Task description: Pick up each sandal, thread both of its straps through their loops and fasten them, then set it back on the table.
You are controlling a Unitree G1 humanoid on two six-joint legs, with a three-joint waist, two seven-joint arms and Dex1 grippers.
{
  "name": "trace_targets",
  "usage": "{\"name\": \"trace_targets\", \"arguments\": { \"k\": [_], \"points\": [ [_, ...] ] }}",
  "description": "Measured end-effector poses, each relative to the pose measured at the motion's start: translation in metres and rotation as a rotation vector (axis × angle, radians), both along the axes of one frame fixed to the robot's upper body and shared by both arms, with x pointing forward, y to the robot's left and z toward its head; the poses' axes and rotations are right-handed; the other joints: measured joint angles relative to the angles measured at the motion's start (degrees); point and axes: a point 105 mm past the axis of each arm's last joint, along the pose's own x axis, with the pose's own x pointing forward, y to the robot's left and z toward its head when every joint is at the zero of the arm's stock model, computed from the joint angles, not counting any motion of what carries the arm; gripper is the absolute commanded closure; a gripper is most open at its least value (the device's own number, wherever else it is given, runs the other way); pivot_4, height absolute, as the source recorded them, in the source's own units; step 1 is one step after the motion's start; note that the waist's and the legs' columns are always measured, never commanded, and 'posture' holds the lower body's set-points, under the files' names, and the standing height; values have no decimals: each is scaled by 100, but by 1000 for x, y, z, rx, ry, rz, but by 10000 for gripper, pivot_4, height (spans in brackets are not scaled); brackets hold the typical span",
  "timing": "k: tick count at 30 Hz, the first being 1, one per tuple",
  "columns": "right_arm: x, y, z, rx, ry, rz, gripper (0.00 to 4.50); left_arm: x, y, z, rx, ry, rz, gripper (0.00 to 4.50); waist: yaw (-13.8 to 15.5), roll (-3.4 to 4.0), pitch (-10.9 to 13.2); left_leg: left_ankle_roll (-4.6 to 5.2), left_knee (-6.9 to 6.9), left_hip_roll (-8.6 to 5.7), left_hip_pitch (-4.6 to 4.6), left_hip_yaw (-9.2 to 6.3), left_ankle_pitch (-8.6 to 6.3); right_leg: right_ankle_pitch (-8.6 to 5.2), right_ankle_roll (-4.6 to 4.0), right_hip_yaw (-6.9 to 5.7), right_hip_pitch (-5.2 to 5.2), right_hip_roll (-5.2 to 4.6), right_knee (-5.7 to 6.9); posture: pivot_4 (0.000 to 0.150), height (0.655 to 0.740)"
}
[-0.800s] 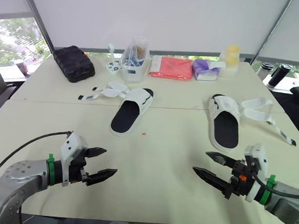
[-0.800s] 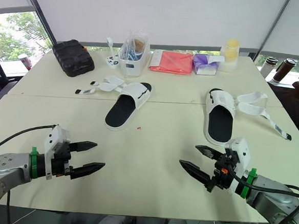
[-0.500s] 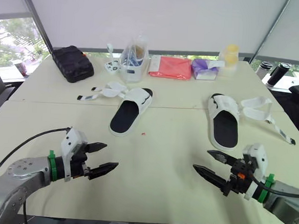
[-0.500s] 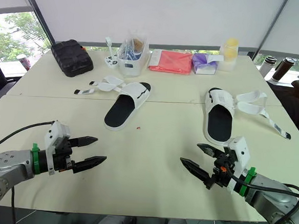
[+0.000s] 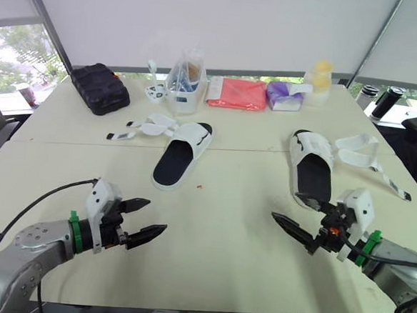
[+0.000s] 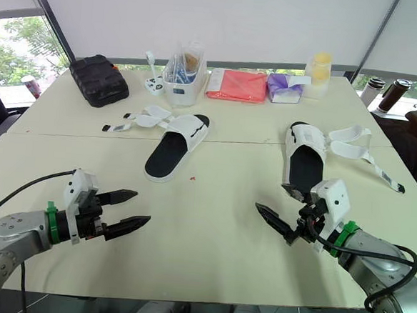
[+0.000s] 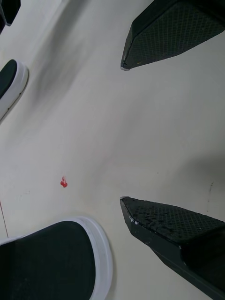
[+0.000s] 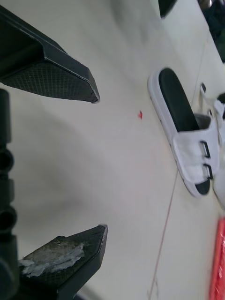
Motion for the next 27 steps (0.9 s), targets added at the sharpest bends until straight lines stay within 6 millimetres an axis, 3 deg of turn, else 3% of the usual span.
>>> {"name": "trace_targets", "arguments": {
  "k": [5,11,16,20,23,27],
  "points": [
    [13,-12,11,-101,-142,-103,221,10,3,-4,40,-9,9,0,-2,-1,0,-14,3,0,1,5,8,5,1,4,0,3,0,1500,7400],
    [57,-30,14,-518,-382,-256,221,38,7,30,60,-99,-41,0,-34,-2,-1,-35,8,2,3,14,21,21,-1,13,-8,14,7,1500,7400],
    [95,-42,-2,-811,-476,-313,221,41,-7,44,66,-111,-149,0,-140,-5,-2,-37,9,2,-3,16,23,24,-4,21,-16,18,12,1500,7400],
    [128,-51,10,-961,-572,-389,221,45,-23,57,59,-159,-218,0,-203,-5,-2,-39,7,4,-6,17,25,29,-5,25,-22,19,10,1500,7400],
    [149,-56,16,-1041,-609,-419,221,44,-32,54,36,-151,-242,0,-292,-5,-2,-39,6,6,-7,18,24,29,-5,28,-23,22,10,1500,7400],
    [181,-54,6,-1167,-582,-429,221,39,-40,51,19,-144,-258,0,-385,-7,-1,-40,5,11,-6,34,25,36,-12,43,-31,26,12,1500,7400]
  ]
}}
